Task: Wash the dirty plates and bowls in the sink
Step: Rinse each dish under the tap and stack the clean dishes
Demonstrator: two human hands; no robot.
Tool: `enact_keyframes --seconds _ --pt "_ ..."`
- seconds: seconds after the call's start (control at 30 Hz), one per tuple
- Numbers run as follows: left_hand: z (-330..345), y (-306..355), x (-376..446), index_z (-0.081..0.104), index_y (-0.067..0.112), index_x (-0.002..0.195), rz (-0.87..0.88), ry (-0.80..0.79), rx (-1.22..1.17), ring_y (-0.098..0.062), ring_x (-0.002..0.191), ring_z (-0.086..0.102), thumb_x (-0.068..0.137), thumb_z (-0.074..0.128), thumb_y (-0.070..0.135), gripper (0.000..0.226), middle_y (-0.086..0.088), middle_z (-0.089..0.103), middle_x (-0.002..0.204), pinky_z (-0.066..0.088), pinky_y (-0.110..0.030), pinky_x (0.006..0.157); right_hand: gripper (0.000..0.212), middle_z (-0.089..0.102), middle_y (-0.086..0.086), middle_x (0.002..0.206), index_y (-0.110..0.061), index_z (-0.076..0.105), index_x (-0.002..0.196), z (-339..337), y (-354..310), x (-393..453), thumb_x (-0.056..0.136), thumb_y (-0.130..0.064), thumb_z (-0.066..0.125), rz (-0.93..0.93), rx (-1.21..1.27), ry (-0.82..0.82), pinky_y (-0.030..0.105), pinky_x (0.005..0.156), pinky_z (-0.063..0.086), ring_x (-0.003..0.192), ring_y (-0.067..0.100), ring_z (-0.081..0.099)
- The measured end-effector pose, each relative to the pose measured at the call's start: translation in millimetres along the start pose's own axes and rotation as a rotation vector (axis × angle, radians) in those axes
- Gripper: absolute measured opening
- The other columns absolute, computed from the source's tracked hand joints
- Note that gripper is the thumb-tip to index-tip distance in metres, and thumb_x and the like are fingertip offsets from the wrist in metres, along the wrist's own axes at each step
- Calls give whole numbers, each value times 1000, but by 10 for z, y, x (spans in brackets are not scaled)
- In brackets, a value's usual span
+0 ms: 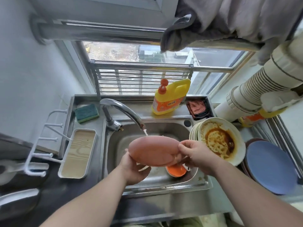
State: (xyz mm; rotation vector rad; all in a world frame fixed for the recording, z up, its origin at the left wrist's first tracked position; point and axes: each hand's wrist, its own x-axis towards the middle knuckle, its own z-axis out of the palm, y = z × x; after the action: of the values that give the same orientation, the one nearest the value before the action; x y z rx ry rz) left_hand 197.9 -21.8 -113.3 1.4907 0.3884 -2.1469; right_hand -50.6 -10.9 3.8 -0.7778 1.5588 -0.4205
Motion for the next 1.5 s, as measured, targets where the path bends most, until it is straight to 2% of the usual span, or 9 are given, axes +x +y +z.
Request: enact_keyframes --seconds 0.13,0.23,0.5,0.77,0.93,1.07,1.2,1.33,1.5 --pt "-50 -79 52 69 16 128 -9 19 16 -30 114 52 89 21 92 98 -6 64 123 47 -42 89 37 62 14 64 1 68 97 126 -25 129 111 -30 53 -37 -125 136 24 42 45 60 31 63" --pt "-9 -50 -14 70 21 127 38 -12 -21 -34 121 65 99 21 81 83 -9 76 123 50 -50 108 39 54 8 58 -3 66 89 189 28 243 110 -33 53 -35 -140 192 21 38 39 50 25 56" --pt "148 45 -159 72 12 117 250 -20 -2 -31 100 74 107 52 51 46 -11 81 95 58 -46 91 41 46 7 50 -11 56 99 232 485 461 114 -43 34 236 160 326 26 49 42 56 29 62" --pt "412 99 -126 73 23 124 382 -41 287 -24 107 74 93 72 55 45 -2 81 109 57 -44 101 51 63 15 114 -15 58 130 221 762 476 109 -58 39 455 484 387 40 73 53 85 31 65" --pt "552 196 -165 73 24 123 421 -37 356 -27 109 74 96 70 50 37 -3 80 112 56 -51 103 57 67 15 120 -20 55 138 277 786 578 108 -63 33 491 733 356 56 94 54 102 40 70" --pt "545 279 -154 74 21 125 395 1 340 -27 107 76 95 71 51 42 -5 81 109 59 -50 99 55 67 11 116 -21 57 133 396 646 639 108 -63 32 494 863 389 63 107 47 122 39 63" --pt "424 298 -198 73 18 119 307 17 259 -29 104 76 102 58 57 45 -8 80 108 60 -49 95 59 73 9 116 -22 64 128 473 600 734 105 -67 35 511 842 414 60 97 54 110 35 67" --pt "221 289 -233 75 16 116 241 56 182 -25 88 78 105 57 51 41 -7 81 102 63 -41 72 55 77 10 116 -23 68 130 435 772 967 105 -62 38 515 747 411 69 95 52 110 38 70" --pt "-117 281 -183 71 6 121 207 135 38 -24 83 77 109 55 35 35 -11 81 97 63 -35 56 46 76 15 117 -10 73 125 573 390 866 113 -35 36 524 735 329 53 85 59 109 37 69"
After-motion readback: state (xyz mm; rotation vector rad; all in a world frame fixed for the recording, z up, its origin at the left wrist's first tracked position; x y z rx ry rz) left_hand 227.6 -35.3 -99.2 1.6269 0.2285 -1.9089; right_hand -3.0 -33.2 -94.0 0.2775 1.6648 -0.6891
